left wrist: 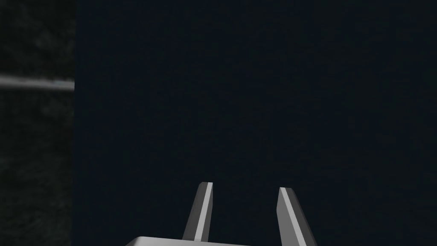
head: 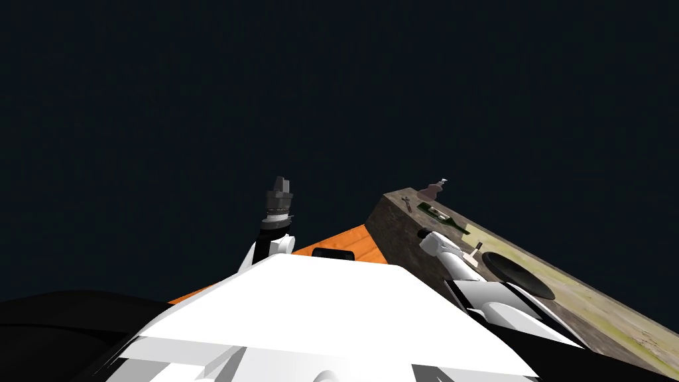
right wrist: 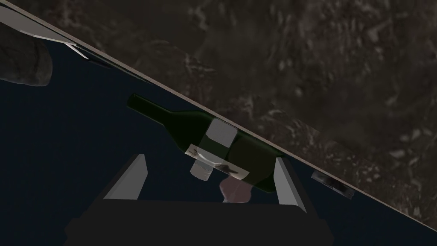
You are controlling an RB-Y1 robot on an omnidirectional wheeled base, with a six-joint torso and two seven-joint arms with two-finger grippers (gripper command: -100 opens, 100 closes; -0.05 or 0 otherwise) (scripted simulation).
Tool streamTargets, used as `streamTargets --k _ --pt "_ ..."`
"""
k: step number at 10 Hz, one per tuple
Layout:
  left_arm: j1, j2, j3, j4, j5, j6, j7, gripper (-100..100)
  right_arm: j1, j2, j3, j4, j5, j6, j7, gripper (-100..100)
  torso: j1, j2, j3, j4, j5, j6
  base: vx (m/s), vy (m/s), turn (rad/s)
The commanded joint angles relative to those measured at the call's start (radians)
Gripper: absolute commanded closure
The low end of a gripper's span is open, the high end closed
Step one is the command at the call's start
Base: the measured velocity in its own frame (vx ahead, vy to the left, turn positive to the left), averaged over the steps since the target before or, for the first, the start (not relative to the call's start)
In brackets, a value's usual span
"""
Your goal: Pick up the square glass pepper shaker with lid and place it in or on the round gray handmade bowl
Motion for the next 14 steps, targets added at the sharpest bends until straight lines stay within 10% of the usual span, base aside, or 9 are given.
streamTargets --k 1,14 --pt "0.0 0.0 0.0 0.0 0.0 0.0 0.0 0 0.02 -0.007 0.005 -0.022 -0.005 0.023 -0.031 -100 0.0 0.0 0.0 0.0 0.0 0.0 0.004 -0.003 0.058" --pt "0.0 0.0 0.0 0.0 0.0 0.0 0.0 0 0.164 -0.035 0.045 -0.083 0.152 0.197 -0.361 -100 -0.001 -0.001 -0.001 0.0 0.0 0.0 0.011 -0.008 0.081"
